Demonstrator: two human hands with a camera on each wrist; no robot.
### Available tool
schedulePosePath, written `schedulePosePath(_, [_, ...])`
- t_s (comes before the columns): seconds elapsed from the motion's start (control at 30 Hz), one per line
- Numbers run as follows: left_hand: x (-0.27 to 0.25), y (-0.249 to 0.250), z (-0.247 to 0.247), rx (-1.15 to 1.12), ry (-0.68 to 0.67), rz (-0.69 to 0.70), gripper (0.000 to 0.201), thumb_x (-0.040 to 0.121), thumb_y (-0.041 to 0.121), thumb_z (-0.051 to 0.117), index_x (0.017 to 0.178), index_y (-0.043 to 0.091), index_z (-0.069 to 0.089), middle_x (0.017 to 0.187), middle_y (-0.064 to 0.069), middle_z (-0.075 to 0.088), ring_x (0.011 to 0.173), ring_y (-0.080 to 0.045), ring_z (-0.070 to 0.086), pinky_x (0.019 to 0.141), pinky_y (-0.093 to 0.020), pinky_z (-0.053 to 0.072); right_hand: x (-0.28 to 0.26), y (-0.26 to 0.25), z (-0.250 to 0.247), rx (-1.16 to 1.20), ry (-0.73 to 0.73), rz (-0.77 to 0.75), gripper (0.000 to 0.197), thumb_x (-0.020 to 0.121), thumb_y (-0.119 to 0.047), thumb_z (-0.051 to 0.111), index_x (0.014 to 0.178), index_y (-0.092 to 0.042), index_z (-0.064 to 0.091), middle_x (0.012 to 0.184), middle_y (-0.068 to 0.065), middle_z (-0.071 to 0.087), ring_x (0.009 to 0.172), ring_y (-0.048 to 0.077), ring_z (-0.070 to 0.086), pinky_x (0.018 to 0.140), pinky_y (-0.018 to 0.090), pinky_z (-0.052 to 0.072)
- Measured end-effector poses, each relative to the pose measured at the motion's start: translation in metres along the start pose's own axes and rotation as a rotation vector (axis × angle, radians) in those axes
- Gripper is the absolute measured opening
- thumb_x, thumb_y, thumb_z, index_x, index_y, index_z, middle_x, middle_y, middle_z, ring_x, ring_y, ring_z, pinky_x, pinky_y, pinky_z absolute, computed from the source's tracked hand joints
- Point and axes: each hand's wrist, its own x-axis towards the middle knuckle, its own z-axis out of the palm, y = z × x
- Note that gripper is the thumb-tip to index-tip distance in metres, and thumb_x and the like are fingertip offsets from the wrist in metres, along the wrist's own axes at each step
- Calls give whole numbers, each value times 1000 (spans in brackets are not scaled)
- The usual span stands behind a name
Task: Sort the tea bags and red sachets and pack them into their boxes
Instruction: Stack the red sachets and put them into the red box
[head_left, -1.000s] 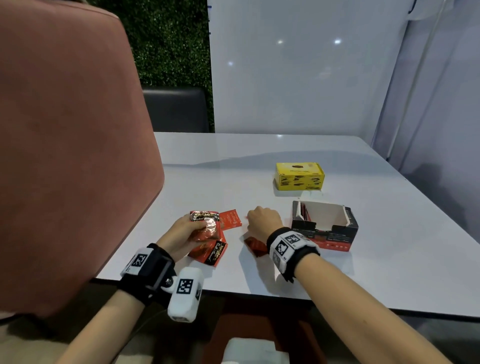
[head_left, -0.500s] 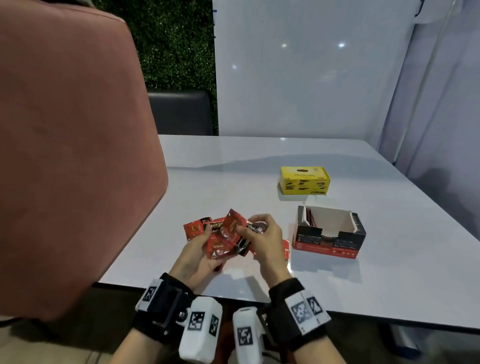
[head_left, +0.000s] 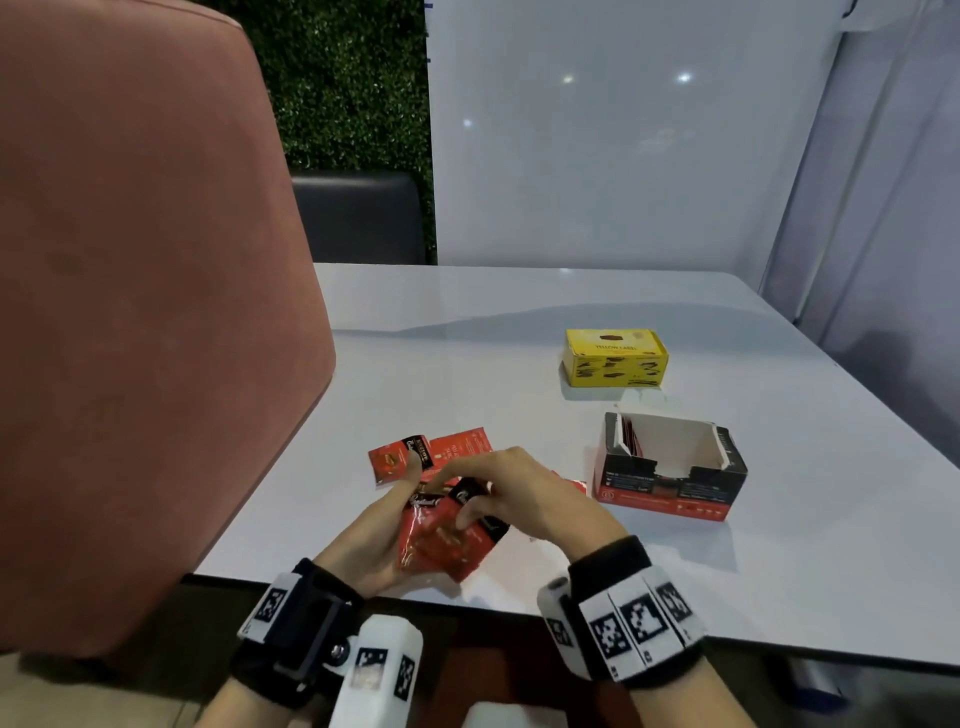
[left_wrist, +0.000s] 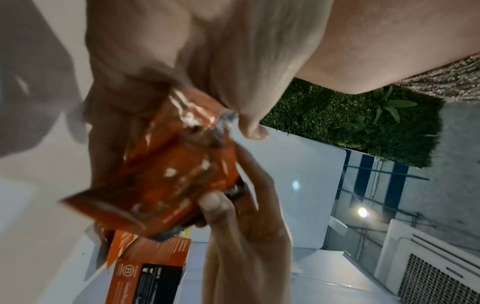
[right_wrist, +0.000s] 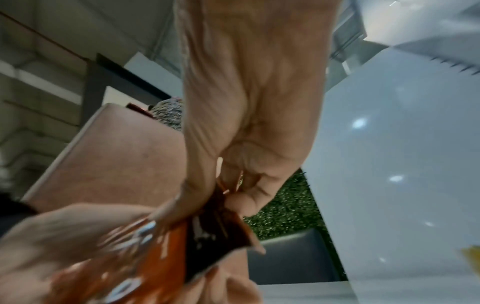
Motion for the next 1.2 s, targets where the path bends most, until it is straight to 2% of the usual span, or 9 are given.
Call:
schedulePosePath(0.1, [0,2,3,64,-35,-48,73,72,67,31,110,12,62,110,-25,66,94,-35,68,84,-44,53,15,-8,6,-112,-70,-35,49,84,-6,64,125,-17,40,110,13,61,98,29,58,76,34,50])
schedulePosePath(0.2, [-3,-1,0,102,-115,-46,69,79,64,38,101,7,69,109,-29,63,95,-37,65,88,-47,48,24,-11,13,-144,-13,-146,45,85,-3,61,122,-16,38,97,7,56,87,22,53,69,27,41])
schedulePosePath(0.27, [-6,-2,-9,63,-157,-18,61,68,54,70,98,0,69,97,-26,65,83,-31,66,81,-46,52,25,-11,12,-85,26,-156,53,87,-4,59,133,-18,36,108,7,57,93,18,53,76,26,43])
schedulePosePath(0.37, [-9,2,-23,-54,-207,38,46,66,24,81,101,-3,66,84,-19,64,69,-24,66,65,-36,58,26,15,3,-40,175,77,60,88,-1,57,140,-21,34,130,6,54,108,17,58,95,25,46])
schedulePosePath(0.57, [-8,4,-29,-162,-60,84,54,67,24,79,112,-1,64,96,-18,69,82,-25,71,80,-46,56,19,62,9,-616,-104,388,32,93,-14,51,122,-4,48,119,15,57,110,31,55,87,38,47])
schedulePosePath(0.7, [-7,0,-16,-184,-31,78,39,84,23,50,114,-1,60,96,-16,68,81,-23,71,81,-44,54,20,67,12,-676,-27,313,32,93,-10,48,124,-8,45,115,13,57,105,30,58,80,37,47])
schedulePosePath(0.87, [-8,1,-10,-177,-15,44,59,69,38,70,113,0,62,90,-12,65,76,-20,69,81,-44,57,20,55,3,-684,132,301,23,94,-17,47,115,-9,51,107,13,58,98,31,60,74,35,44])
schedulePosePath(1.1, [-2,-8,-10,-138,-45,83,97,31,57,86,109,3,66,100,-12,68,95,-24,66,94,-49,49,6,10,-3,79,794,59,9,88,-15,60,96,-14,63,89,3,63,83,19,62,75,33,53])
schedulePosePath(1.2, [1,-11,0,-203,-16,158,104,28,51,89,115,2,61,99,-12,67,89,-21,66,92,-43,51,4,0,20,630,814,139,8,85,-8,62,83,-11,55,87,7,68,76,16,69,63,24,54])
